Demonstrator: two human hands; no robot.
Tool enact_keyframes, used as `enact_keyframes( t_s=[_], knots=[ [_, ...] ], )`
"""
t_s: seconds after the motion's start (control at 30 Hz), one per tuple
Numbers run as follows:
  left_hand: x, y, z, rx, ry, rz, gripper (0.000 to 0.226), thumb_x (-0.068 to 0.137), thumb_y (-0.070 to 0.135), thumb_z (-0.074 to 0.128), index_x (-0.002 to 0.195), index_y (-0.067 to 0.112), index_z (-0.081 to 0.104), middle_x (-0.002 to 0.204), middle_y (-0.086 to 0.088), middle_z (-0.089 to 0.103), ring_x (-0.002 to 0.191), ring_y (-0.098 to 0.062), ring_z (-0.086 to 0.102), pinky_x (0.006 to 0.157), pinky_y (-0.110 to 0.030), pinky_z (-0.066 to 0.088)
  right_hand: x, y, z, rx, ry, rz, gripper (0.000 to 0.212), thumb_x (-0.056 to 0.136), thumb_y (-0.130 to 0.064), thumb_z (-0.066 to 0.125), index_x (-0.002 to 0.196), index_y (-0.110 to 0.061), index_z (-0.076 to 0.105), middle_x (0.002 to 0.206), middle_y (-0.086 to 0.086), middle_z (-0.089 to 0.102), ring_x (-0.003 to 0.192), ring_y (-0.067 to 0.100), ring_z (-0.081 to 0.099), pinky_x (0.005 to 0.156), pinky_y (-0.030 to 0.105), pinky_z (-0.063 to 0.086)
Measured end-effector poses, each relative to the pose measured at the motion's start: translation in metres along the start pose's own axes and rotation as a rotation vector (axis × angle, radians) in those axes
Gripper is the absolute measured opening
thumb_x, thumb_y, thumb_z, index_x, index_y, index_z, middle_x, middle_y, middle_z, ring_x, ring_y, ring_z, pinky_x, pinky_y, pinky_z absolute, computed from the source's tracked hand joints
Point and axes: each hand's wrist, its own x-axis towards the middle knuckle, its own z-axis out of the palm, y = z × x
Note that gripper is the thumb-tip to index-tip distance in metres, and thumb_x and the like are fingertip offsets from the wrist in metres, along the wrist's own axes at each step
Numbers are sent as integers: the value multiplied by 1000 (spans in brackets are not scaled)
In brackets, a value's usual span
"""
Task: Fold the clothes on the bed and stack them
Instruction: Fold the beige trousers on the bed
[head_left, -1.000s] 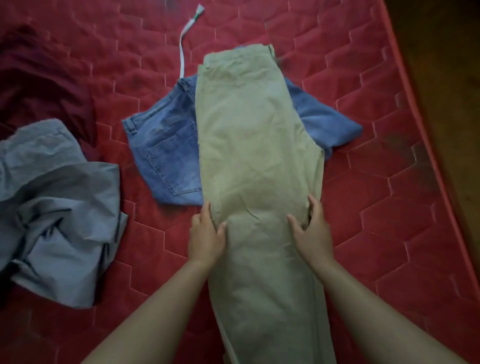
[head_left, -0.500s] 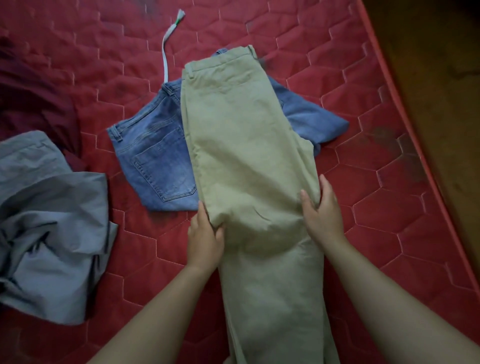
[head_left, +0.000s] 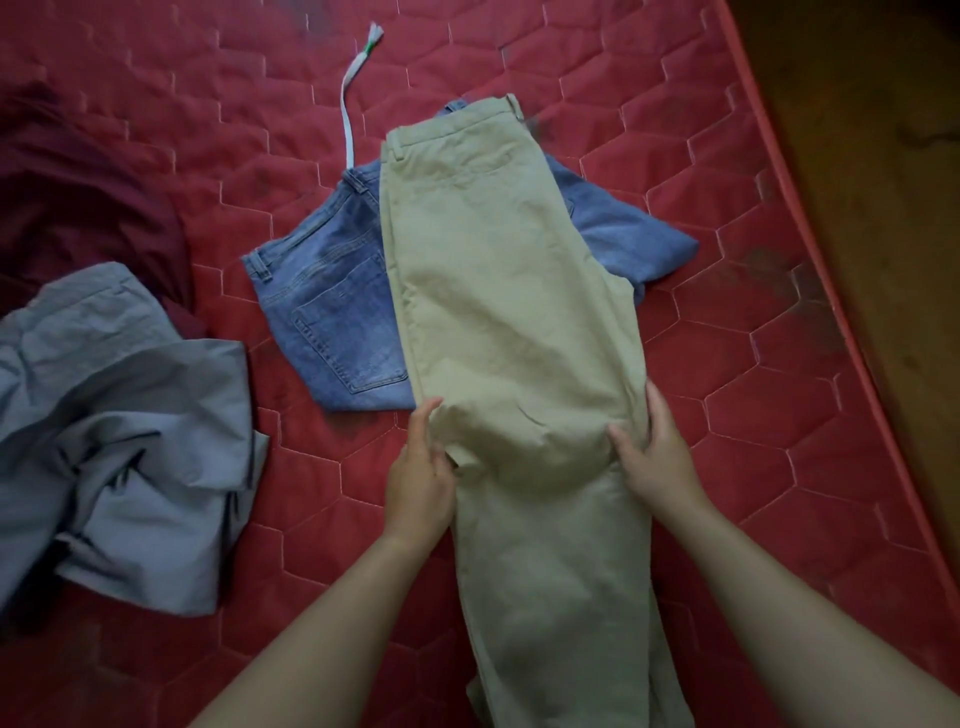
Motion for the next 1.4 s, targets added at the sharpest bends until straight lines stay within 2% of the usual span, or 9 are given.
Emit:
enact_keyframes(
  t_s=[0.1,0.2,0.4,0.6,0.73,0.8,0.9,1.13,1.4],
  knots=[
    [-4,25,-13,-65,-66,22,40,86,18,63,123,27,52,104,7,62,92,-14,59,81,-28,45,-13,-33,-10,50,62,-164,66,88,-5,57,145,-24,28,136,-23,35,114,-20,35,93,0,25],
    [-6,64,-55,-142,65,103,32,81,13,68,110,25,61,105,5,64,97,-14,61,88,-26,46,-27,-85,-40,34,127,-229,43,88,-5,58,130,-15,52,105,-15,57,90,-7,55,84,11,37],
    [-40,168,-189,-71,122,263,55,79,10,70,131,12,50,129,-8,57,117,-21,54,101,-39,42,-83,-232,-122,-34,29,-299,61,71,-3,76,128,-7,54,125,3,58,116,11,52,97,14,37],
    [-100,255,-281,212,295,602,16,77,6,66,93,6,65,84,-12,54,82,-31,54,73,-22,32,-156,-319,-175,-184,183,-535,27,78,-3,67,105,-3,63,101,13,59,97,27,56,81,22,38],
    [-139,282,-311,136,431,719,8,84,5,57,91,4,62,108,-17,49,107,-20,45,93,-21,33,-200,-343,-197,-111,288,-676,9,81,-7,67,88,-4,63,99,9,42,95,21,47,82,24,39],
    [-155,288,-320,57,409,759,7,87,1,53,91,3,58,96,-9,57,91,-9,49,80,-17,38,-220,-350,-201,-7,261,-747,6,85,-7,62,88,-3,59,94,8,52,88,12,50,77,21,41],
    [-171,286,-325,-3,437,759,8,90,9,50,90,3,56,80,1,53,71,-7,46,65,-18,33,-239,-351,-197,47,259,-750,8,90,-16,54,89,-8,55,74,-4,54,68,0,49,62,17,37],
    [-96,261,-297,-36,451,621,11,93,18,50,93,9,56,81,3,56,72,-13,50,63,-26,36,-158,-361,-159,47,253,-637,8,88,-22,60,93,-23,53,78,-20,56,75,-15,53,62,2,36],
    [67,126,-178,99,275,229,41,88,18,61,125,5,50,120,-21,52,111,-33,49,91,-29,33,42,-234,-36,-351,80,-352,57,84,-28,67,129,1,44,128,22,45,118,32,44,97,29,30]
  ],
)
